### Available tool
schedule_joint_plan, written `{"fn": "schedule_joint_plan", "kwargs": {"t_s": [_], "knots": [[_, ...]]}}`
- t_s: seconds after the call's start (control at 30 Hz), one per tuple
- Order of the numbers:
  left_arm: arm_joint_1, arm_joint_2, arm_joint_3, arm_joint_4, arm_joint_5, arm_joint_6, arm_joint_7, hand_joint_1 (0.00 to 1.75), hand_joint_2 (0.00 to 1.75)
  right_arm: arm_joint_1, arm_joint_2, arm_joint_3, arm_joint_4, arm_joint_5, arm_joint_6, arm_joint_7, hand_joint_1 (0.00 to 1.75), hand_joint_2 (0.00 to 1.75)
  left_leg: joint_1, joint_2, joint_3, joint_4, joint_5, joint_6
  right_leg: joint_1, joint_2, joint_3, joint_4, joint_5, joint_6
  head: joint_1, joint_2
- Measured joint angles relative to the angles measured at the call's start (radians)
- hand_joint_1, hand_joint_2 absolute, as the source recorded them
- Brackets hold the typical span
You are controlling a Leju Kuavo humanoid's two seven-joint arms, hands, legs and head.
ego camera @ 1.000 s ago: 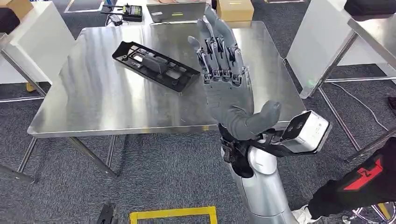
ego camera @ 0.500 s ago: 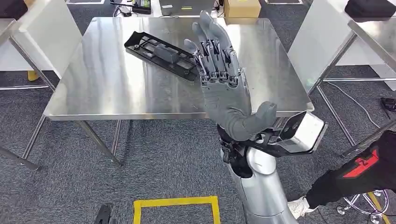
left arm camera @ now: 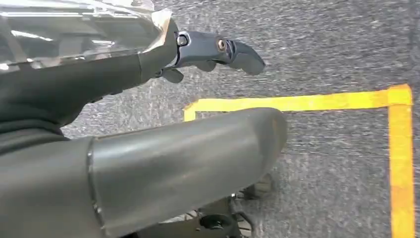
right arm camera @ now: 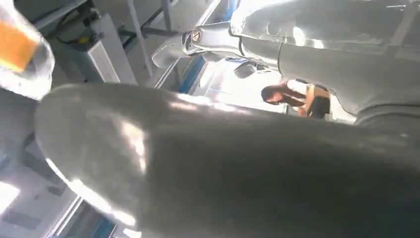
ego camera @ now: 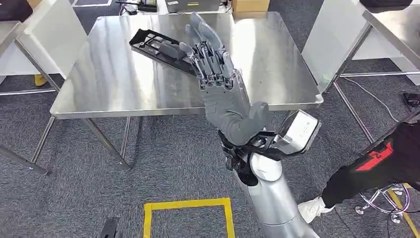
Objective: Take the parts from the cabinet and place them on the table.
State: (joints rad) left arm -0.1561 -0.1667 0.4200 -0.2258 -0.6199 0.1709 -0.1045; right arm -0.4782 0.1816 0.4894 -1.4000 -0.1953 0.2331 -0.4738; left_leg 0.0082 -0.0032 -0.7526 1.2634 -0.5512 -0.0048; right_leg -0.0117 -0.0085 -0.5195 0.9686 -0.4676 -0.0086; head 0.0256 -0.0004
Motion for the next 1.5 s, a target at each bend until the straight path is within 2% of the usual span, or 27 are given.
{"fn": "schedule_joint_plan", "kwargs": {"t_s": [0.07, 0.17, 0.2, 0.23, 0.3, 0.37, 0.4, 0.47, 0.53, 0.6, 0.67, 0.73, 0.83, 0.87, 0.93, 1.0, 1.03, 1.07, 1.13, 1.17, 1.2, 1.23, 1.27, 1.33, 1.37, 1.43, 1.5], "knots": [[0.001, 0.0, 0.0, 0.0, 0.001, 0.002, -0.002, 0.0, 0.0, 0.001, -0.001, 0.008, 0.006, 0.001, -0.005, 0.0, 0.0, 0.0, 0.011, 0.001, 0.011, 0.04, 0.011, -0.012, -0.003, -0.001, -0.022, 0.01, 0.009, 0.008, 0.0, 0.0], [0.003, 0.003, 0.001, 0.0, 0.008, 0.003, -0.026, 0.0, 0.0, 0.0, 0.0, 0.013, 0.009, 0.004, -0.015, 0.002, 0.0, 0.0, 0.03, 0.004, 0.17, -0.186, 0.088, -0.028, -0.012, -0.001, -0.047, 0.037, 0.012, 0.015, 0.0, 0.0], [0.003, 0.002, 0.001, 0.001, 0.012, 0.003, -0.042, 0.0, 0.0, 0.0, 0.002, 0.014, 0.009, 0.004, -0.018, 0.003, 0.0, 0.0, 0.026, -0.001, 0.199, -0.23, 0.052, -0.037, -0.004, -0.001, -0.06, 0.043, 0.014, 0.019, -0.001, 0.0], [0.007, 0.003, 0.002, 0.001, 0.013, 0.003, -0.054, 0.0, 0.0, 0.001, 0.003, 0.015, 0.009, 0.004, -0.023, 0.005, 0.0, 0.0, 0.019, -0.006, 0.187, -0.227, 0.071, -0.015, -0.002, -0.001, -0.065, 0.047, 0.019, 0.031, -0.002, 0.0], [0.018, 0.005, 0.002, 0.003, 0.014, 0.004, -0.066, 0.0, 0.0, 0.003, 0.003, 0.021, 0.008, 0.005, -0.028, 0.008, 0.0, 0.0, 0.014, -0.005, 0.176, -0.225, 0.073, -0.006, -0.002, 0.002, -0.072, 0.046, 0.03, 0.048, -0.001, 0.0], [0.023, 0.005, 0.002, 0.006, 0.014, 0.004, -0.072, 0.0, 0.0, 0.008, 0.001, 0.021, 0.008, 0.006, -0.032, 0.008, 0.0, 0.0, 0.018, -0.002, 0.167, -0.237, 0.09, 0.021, -0.003, 0.003, -0.082, 0.05, 0.027, 0.058, 0.001, 0.0], [0.024, 0.005, 0.002, 0.006, 0.014, 0.004, -0.072, 0.0, 0.0, 0.009, 0.0, 0.022, 0.008, 0.006, -0.032, 0.008, 0.0, 0.0, 0.014, 0.0, 0.158, -0.237, 0.097, 0.032, -0.004, 0.003, -0.101, 0.074, -0.003, 0.054, 0.0, 0.0], [0.024, 0.007, 0.003, 0.007, 0.015, 0.005, -0.074, 0.0, 0.0, 0.012, -0.005, 0.024, 0.008, 0.007, -0.033, 0.01, 0.0, 0.0, 0.01, 0.001, 0.135, -0.237, 0.114, 0.053, -0.004, 0.004, -0.152, 0.222, -0.096, 0.035, 0.002, 0.0], [0.027, 0.006, 0.003, 0.008, 0.017, 0.005, -0.075, 0.0, 0.0, 0.021, -0.008, 0.026, 0.008, 0.008, -0.034, 0.01, 0.0, 0.0, 0.004, 0.002, 0.112, -0.236, 0.132, 0.055, -0.004, 0.005, -0.186, 0.354, -0.147, 0.038, 0.002, 0.0], [0.031, 0.007, 0.004, 0.008, 0.022, 0.008, -0.076, 0.0, 0.0, 0.027, -0.012, 0.029, 0.008, 0.008, -0.034, 0.01, 0.0, 0.0, 0.0, 0.002, 0.092, -0.236, 0.148, 0.054, -0.003, 0.005, -0.143, 0.326, -0.119, 0.053, 0.002, 0.0], [0.033, 0.007, 0.004, 0.008, 0.023, 0.008, -0.077, 0.0, 0.0, 0.026, -0.011, 0.03, 0.008, 0.008, -0.034, 0.01, 0.0, 0.0, -0.001, 0.0, 0.075, -0.236, 0.166, 0.048, 0.0, 0.005, -0.026, 0.152, -0.061, 0.061, 0.002, 0.0], [0.034, 0.006, 0.006, 0.008, 0.023, 0.01, -0.078, 0.0, 0.0, 0.024, -0.008, 0.031, 0.007, 0.009, -0.034, 0.01, 0.0, 0.0, -0.002, 0.0, 0.065, -0.236, 0.183, 0.037, 0.013, 0.006, 0.064, 0.01, -0.086, 0.041, 0.001, 0.0], [0.036, 0.004, 0.008, 0.009, 0.024, 0.011, -0.079, 0.0, 0.0, 0.025, -0.008, 0.031, 0.006, 0.009, -0.034, 0.009, 0.0, 0.0, 0.002, 0.001, 0.065, -0.251, 0.214, 0.019, 0.021, 0.009, 0.033, 0.022, -0.064, 0.037, 0.002, 0.0], [0.039, 0.005, 0.009, 0.01, 0.024, 0.012, -0.079, 0.0, 0.0, 0.026, -0.008, 0.031, 0.007, 0.009, -0.035, 0.009, 0.0, 0.0, -0.003, -0.002, 0.061, -0.256, 0.222, 0.012, 0.006, 0.007, 0.024, 0.013, -0.05, 0.029, 0.003, 0.0], [0.041, 0.006, 0.013, 0.012, 0.029, 0.013, -0.079, 0.0, 0.0, 0.022, -0.002, 0.033, 0.007, 0.009, -0.035, 0.01, 0.0, 0.0, 0.005, 0.0, 0.034, -0.192, 0.11, 0.003, -0.005, 0.004, 0.009, 0.013, -0.022, 0.006, -0.001, 0.0], [0.043, 0.008, 0.014, 0.013, 0.031, 0.012, -0.083, 0.0, 0.0, 0.022, -0.001, 0.035, 0.007, 0.009, -0.035, 0.01, 0.0, 0.0, 0.009, 0.0, 0.004, -0.044, 0.003, -0.009, -0.003, 0.002, -0.014, 0.013, -0.003, 0.002, -0.001, 0.0], [0.044, 0.009, 0.014, 0.014, 0.032, 0.013, -0.085, 0.0, 0.0, 0.022, -0.001, 0.036, 0.008, 0.009, -0.035, 0.01, 0.0, 0.0, 0.011, 0.0, -0.008, 0.027, -0.02, -0.015, -0.002, 0.001, -0.027, 0.015, 0.007, 0.003, -0.002, 0.0], [0.045, 0.009, 0.014, 0.014, 0.033, 0.013, -0.087, 0.0, 0.0, 0.022, -0.001, 0.037, 0.009, 0.009, -0.035, 0.01, 0.0, 0.0, 0.015, 0.0, -0.003, 0.059, -0.01, -0.02, -0.002, -0.001, -0.041, 0.016, 0.017, 0.005, -0.002, 0.0], [0.046, 0.01, 0.014, 0.014, 0.034, 0.014, -0.089, 0.0, 0.0, 0.022, -0.001, 0.037, 0.011, 0.009, -0.035, 0.01, 0.0, 0.0, 0.025, 0.001, 0.061, 0.008, 0.055, -0.029, -0.005, -0.002, -0.068, 0.025, 0.032, 0.014, -0.002, 0.0], [0.046, 0.01, 0.014, 0.014, 0.035, 0.015, -0.09, 0.0, 0.0, 0.021, -0.001, 0.037, 0.011, 0.009, -0.035, 0.01, 0.0, 0.0, 0.031, 0.001, 0.118, -0.062, 0.081, -0.034, -0.008, -0.001, -0.083, 0.035, 0.036, 0.021, -0.002, 0.0], [0.045, 0.01, 0.015, 0.014, 0.035, 0.015, -0.09, 0.0, 0.0, 0.019, 0.0, 0.037, 0.011, 0.009, -0.036, 0.01, 0.0, 0.0, 0.036, 0.001, 0.178, -0.141, 0.078, -0.038, -0.009, -0.001, -0.093, 0.047, 0.039, 0.026, -0.002, 0.0], [0.043, 0.008, 0.015, 0.015, 0.036, 0.015, -0.092, 0.0, 0.0, 0.017, 0.002, 0.037, 0.011, 0.009, -0.036, 0.01, 0.0, 0.0, 0.028, -0.003, 0.218, -0.201, 0.04, -0.042, 0.001, -0.001, -0.108, 0.055, 0.042, 0.03, -0.003, 0.0], [0.042, 0.008, 0.015, 0.015, 0.039, 0.016, -0.095, 0.0, 0.0, 0.015, 0.004, 0.038, 0.011, 0.009, -0.037, 0.01, 0.0, 0.0, 0.025, -0.008, 0.222, -0.225, 0.029, -0.027, -0.001, -0.002, -0.113, 0.059, 0.049, 0.041, 0.001, 0.0], [0.044, 0.009, 0.016, 0.015, 0.042, 0.017, -0.098, 0.0, 0.0, 0.013, 0.003, 0.041, 0.012, 0.009, -0.038, 0.009, 0.0, 0.0, 0.017, -0.008, 0.207, -0.225, 0.032, -0.019, -0.004, -0.003, -0.124, 0.057, 0.069, 0.062, 0.001, 0.0], [0.049, 0.01, 0.017, 0.016, 0.043, 0.017, -0.099, 0.0, 0.0, 0.016, 0.001, 0.043, 0.015, 0.009, -0.039, 0.01, 0.0, 0.0, 0.016, -0.006, 0.2, -0.232, 0.043, -0.002, -0.002, -0.001, -0.13, 0.056, 0.077, 0.072, 0.001, 0.0], [0.05, 0.01, 0.019, 0.017, 0.043, 0.016, -0.1, 0.0, 0.0, 0.016, -0.008, 0.044, 0.02, 0.011, -0.045, 0.011, 0.0, 0.0, 0.017, 0.0, 0.178, -0.236, 0.066, 0.028, -0.006, 0.001, -0.162, 0.101, 0.012, 0.061, 0.003, 0.0], [0.049, 0.011, 0.021, 0.017, 0.043, 0.016, -0.104, 0.0, 0.0, 0.02, -0.014, 0.045, 0.035, 0.024, -0.061, 0.016, 0.0, 0.0, 0.014, 0.003, 0.15, -0.236, 0.09, 0.041, -0.004, 0.004, -0.198, 0.248, -0.092, 0.042, 0.006, 0.0]]}}
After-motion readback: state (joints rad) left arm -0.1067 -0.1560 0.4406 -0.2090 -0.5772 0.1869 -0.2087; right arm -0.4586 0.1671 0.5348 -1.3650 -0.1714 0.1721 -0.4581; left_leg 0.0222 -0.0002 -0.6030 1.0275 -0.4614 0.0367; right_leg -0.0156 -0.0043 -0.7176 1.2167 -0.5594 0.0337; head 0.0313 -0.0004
